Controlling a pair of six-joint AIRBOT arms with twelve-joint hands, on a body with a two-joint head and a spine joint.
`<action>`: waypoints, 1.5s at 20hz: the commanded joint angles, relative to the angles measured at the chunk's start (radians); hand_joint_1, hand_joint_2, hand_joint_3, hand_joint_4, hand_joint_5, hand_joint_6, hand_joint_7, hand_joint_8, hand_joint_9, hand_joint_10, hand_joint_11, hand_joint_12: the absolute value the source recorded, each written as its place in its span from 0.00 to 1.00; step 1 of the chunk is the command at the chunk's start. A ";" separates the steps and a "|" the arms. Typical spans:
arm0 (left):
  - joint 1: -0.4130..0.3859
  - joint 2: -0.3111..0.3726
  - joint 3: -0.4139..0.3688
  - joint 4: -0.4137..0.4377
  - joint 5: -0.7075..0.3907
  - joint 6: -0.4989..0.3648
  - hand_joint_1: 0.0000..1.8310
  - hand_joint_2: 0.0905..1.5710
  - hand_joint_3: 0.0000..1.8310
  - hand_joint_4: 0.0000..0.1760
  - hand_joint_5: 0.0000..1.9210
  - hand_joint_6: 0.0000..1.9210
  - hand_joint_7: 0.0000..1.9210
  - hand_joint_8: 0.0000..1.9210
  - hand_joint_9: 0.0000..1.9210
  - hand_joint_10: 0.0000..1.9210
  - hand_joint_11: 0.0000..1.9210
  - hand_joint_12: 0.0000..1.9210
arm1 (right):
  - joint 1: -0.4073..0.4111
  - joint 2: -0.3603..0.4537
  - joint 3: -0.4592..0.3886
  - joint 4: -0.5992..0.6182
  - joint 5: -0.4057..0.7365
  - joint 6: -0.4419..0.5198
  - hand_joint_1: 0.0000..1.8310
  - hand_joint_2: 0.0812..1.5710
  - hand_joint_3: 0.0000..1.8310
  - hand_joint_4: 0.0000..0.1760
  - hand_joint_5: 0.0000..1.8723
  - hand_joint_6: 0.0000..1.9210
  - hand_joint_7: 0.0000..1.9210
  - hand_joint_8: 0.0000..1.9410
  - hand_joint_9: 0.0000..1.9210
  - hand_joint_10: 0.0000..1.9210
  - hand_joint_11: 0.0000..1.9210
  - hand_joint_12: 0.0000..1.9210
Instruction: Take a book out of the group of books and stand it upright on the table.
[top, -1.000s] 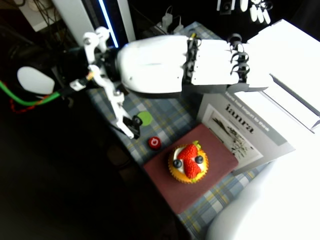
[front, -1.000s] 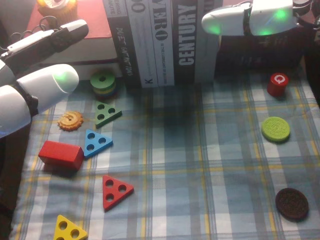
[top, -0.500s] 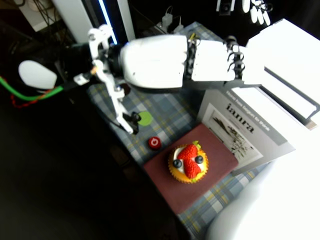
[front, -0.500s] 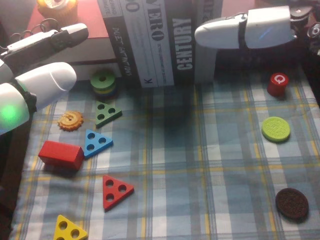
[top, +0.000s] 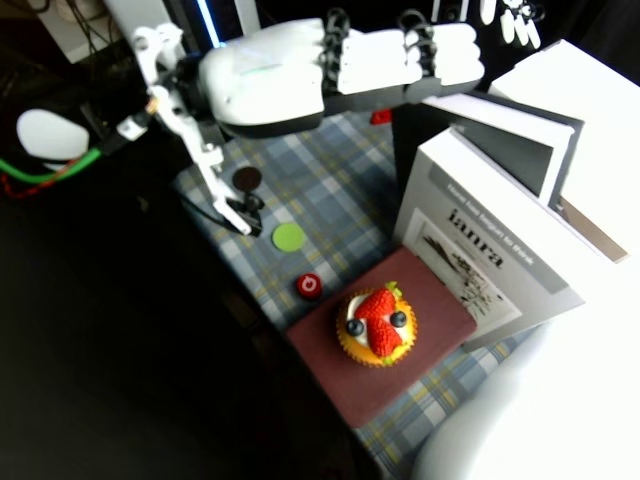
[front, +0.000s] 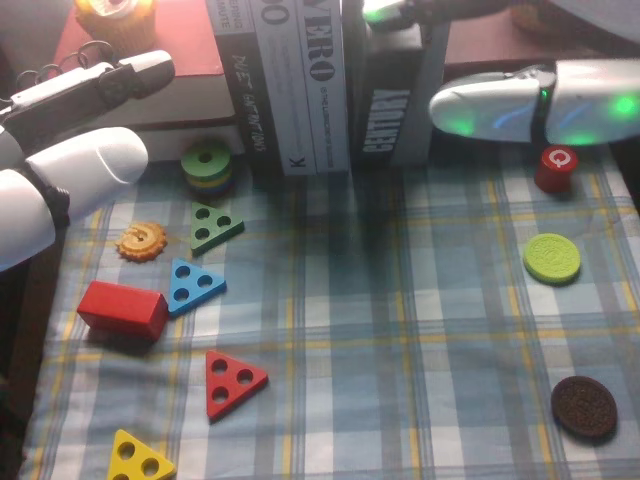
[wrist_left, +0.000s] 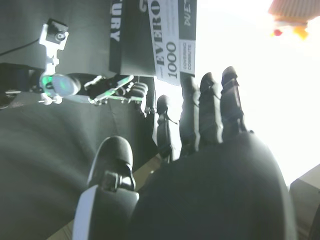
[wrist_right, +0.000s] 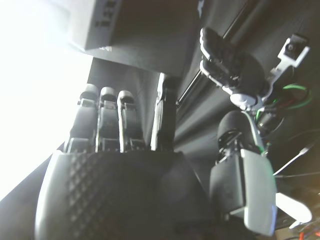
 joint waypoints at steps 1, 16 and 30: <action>-0.008 -0.001 -0.001 0.005 -0.131 -0.011 0.01 0.84 0.00 0.76 0.19 0.01 0.13 0.00 0.06 0.00 0.00 0.00 | -0.007 -0.001 -0.005 0.028 0.085 -0.006 0.00 0.74 0.00 0.82 0.47 0.01 0.01 0.00 0.00 0.00 0.00 0.00; 0.038 -0.030 0.001 -0.041 -0.152 -0.061 0.01 0.85 0.00 0.74 0.19 0.00 0.13 0.00 0.05 0.00 0.01 0.00 | -0.423 0.079 -0.206 0.152 0.627 0.024 0.24 0.77 0.00 0.50 0.15 0.01 0.01 0.00 0.00 0.00 0.00 0.00; 0.062 -0.077 0.035 -0.061 -0.412 -0.199 0.27 0.73 0.00 0.92 0.02 0.00 0.03 0.00 0.02 0.00 0.01 0.00 | -0.472 0.062 -0.106 0.387 0.731 0.048 0.09 0.78 0.00 0.59 0.15 0.00 0.06 0.00 0.02 0.00 0.02 0.01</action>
